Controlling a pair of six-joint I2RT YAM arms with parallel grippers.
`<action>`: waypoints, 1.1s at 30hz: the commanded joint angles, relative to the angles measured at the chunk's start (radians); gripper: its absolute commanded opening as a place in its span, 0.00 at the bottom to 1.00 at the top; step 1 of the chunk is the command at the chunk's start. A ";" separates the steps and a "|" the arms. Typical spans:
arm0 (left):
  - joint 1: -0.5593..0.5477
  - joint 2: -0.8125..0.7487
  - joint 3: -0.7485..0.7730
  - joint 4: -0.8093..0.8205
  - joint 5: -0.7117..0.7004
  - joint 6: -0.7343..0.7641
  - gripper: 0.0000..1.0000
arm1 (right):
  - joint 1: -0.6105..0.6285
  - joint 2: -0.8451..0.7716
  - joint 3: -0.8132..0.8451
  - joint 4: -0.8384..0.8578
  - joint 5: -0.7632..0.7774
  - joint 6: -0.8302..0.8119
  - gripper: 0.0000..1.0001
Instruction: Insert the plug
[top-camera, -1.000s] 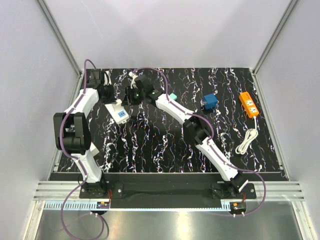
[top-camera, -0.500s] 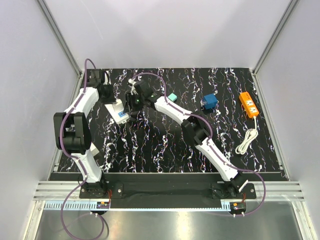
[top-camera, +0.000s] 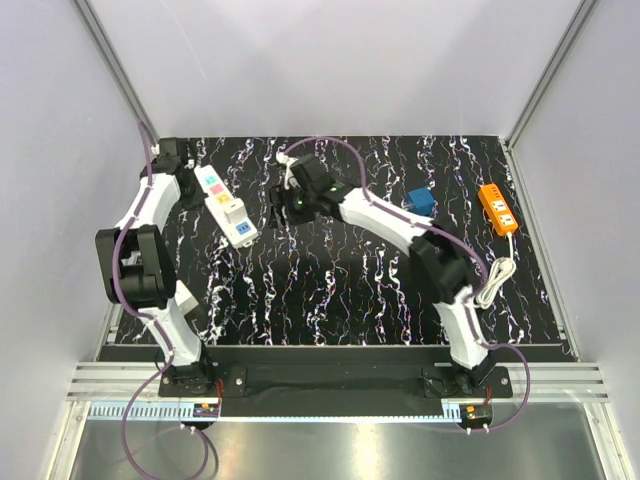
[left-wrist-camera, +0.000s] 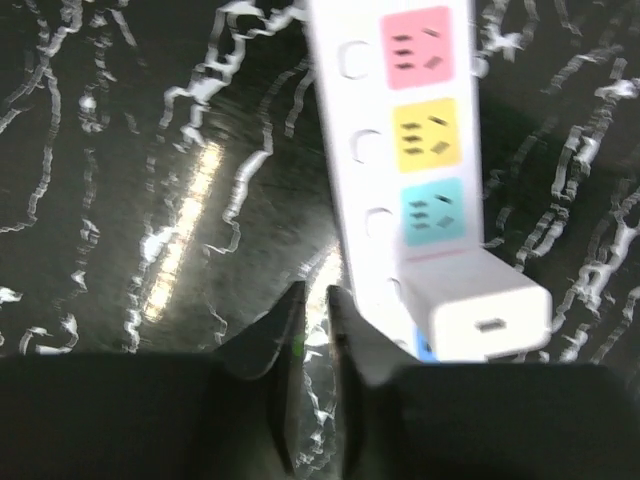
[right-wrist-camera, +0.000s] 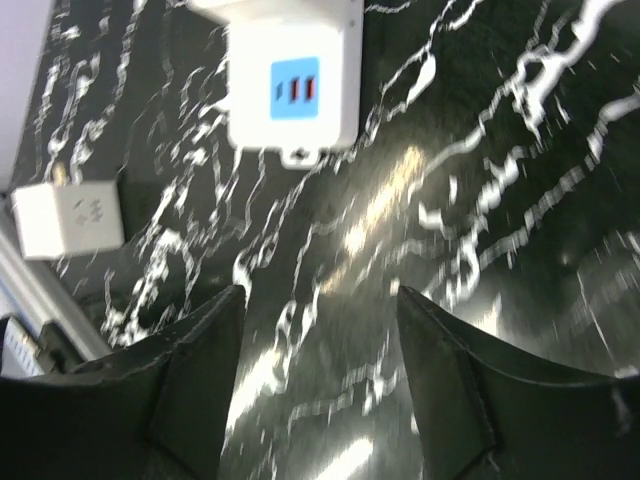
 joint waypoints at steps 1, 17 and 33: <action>0.017 0.043 0.002 0.019 -0.079 -0.032 0.09 | 0.004 -0.210 -0.137 0.083 0.062 -0.049 0.68; -0.046 0.182 -0.086 0.121 0.051 -0.162 0.01 | -0.007 -0.500 -0.510 0.254 0.057 0.015 0.64; -0.020 -0.153 -0.297 0.098 -0.140 -0.228 0.62 | -0.007 -0.617 -0.636 0.319 0.014 0.060 0.63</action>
